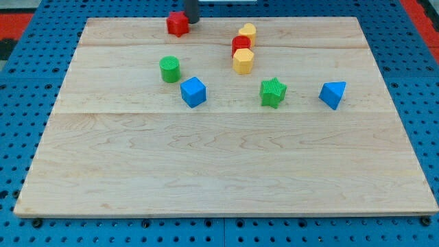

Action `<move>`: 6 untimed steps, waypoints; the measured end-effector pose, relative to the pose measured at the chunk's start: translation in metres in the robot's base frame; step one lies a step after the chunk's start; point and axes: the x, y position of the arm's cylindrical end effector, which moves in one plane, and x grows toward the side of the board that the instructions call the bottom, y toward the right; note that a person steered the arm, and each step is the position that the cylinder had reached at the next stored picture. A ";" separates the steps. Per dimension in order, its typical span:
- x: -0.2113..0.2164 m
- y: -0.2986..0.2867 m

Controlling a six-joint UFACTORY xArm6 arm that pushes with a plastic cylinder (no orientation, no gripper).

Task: Move the red star into the green circle

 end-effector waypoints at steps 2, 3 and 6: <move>0.009 -0.103; -0.002 -0.109; 0.050 -0.041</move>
